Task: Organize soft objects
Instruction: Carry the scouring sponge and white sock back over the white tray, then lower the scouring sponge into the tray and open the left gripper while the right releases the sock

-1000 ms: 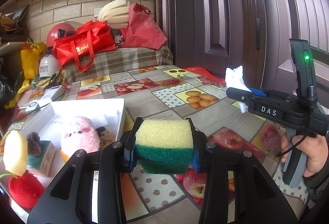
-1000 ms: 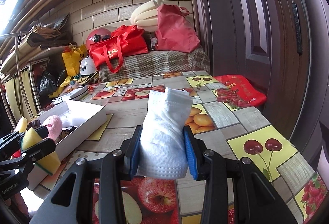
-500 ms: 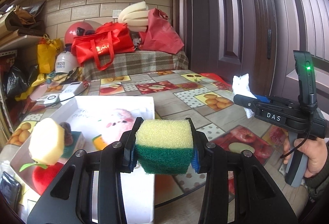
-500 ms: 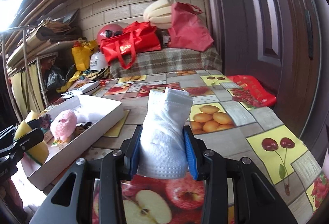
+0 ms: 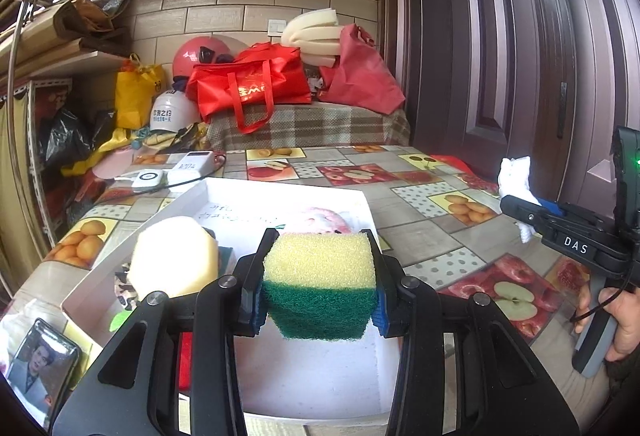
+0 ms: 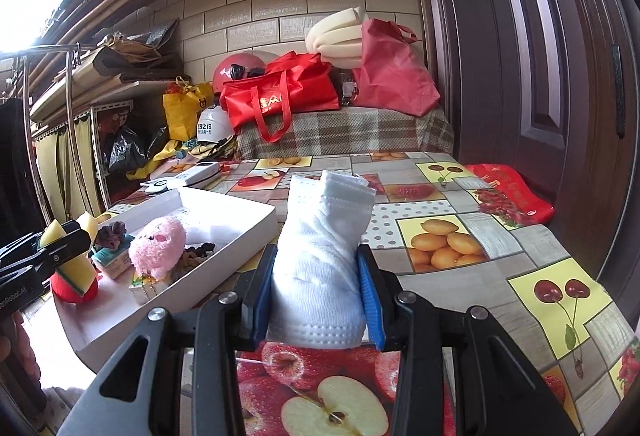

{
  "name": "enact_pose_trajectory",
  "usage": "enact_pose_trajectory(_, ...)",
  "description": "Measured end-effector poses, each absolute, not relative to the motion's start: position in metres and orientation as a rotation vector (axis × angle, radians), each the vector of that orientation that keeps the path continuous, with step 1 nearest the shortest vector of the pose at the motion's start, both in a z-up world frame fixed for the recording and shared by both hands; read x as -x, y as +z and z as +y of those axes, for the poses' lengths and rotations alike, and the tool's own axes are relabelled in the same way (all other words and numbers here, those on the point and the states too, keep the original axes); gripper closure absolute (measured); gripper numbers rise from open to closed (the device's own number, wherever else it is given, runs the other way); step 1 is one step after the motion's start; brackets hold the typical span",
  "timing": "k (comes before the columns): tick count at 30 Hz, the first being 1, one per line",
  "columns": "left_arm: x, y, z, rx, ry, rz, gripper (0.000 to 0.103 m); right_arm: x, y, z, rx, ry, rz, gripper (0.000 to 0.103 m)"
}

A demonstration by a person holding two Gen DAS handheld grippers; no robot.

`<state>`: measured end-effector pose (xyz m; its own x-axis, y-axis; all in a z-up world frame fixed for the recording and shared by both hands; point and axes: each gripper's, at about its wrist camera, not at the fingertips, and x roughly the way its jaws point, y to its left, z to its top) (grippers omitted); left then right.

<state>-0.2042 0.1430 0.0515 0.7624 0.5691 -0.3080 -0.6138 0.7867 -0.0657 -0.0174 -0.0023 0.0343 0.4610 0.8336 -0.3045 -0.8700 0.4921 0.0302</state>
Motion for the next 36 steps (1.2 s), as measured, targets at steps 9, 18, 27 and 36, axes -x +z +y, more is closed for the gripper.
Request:
enact_pose_trajectory(9, 0.221, 0.05, 0.162, 0.18, 0.704, 0.275, 0.064, 0.042, 0.034, 0.014, 0.191, 1.104, 0.256, 0.065)
enact_pose_trajectory(18, 0.237, 0.047, 0.186, 0.208, 0.76, 0.274, 0.064, 0.087, 0.03, 0.049, 0.253, 1.237, 0.244, 0.065)
enact_pose_trajectory(27, 0.234, 0.045, 0.192, 0.193, 0.758, 0.294, 0.064, 0.136, 0.024, 0.081, 0.381, 1.381, 0.194, 0.065)
enact_pose_trajectory(36, 0.227, 0.044, 0.204, 0.189, 0.73, 0.323, 0.063, 0.134, 0.011, 0.113, 0.491, 1.472, 0.337, 0.065)
